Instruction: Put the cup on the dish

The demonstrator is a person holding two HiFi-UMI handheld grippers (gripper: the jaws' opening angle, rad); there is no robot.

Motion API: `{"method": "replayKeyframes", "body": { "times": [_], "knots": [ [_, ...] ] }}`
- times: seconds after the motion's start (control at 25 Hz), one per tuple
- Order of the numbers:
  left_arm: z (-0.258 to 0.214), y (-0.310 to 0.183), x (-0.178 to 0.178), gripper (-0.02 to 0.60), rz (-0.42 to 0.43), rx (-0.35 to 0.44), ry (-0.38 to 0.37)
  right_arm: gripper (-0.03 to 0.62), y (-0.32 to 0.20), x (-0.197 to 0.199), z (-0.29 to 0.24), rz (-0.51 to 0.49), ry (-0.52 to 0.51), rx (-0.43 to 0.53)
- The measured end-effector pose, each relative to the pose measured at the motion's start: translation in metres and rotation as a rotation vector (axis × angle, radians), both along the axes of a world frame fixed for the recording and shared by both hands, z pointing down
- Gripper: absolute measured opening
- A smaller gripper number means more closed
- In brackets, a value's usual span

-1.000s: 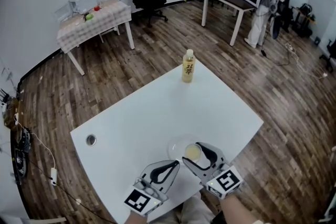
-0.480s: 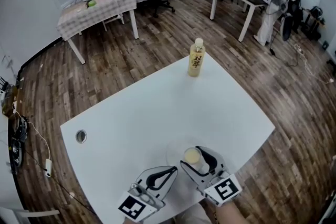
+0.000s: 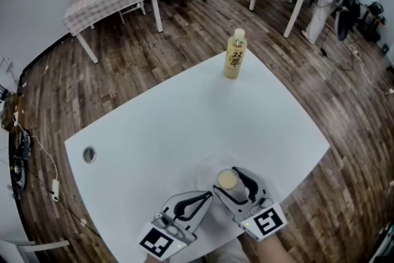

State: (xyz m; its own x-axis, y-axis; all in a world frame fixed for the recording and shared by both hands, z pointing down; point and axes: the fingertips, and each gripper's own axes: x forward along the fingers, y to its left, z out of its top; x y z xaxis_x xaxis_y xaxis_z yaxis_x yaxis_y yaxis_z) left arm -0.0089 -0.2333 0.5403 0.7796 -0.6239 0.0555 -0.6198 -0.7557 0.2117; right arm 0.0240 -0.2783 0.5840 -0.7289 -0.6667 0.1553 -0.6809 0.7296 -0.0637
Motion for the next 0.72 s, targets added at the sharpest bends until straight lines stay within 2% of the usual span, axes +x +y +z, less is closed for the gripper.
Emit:
{"method": "replayKeyframes", "body": {
  "times": [0.72],
  "knots": [
    [0.008,-0.010,-0.002,0.006,-0.003,-0.020,-0.003,0.282,-0.003,-0.008,0.019,-0.034,0.109,-0.030]
  ]
}}
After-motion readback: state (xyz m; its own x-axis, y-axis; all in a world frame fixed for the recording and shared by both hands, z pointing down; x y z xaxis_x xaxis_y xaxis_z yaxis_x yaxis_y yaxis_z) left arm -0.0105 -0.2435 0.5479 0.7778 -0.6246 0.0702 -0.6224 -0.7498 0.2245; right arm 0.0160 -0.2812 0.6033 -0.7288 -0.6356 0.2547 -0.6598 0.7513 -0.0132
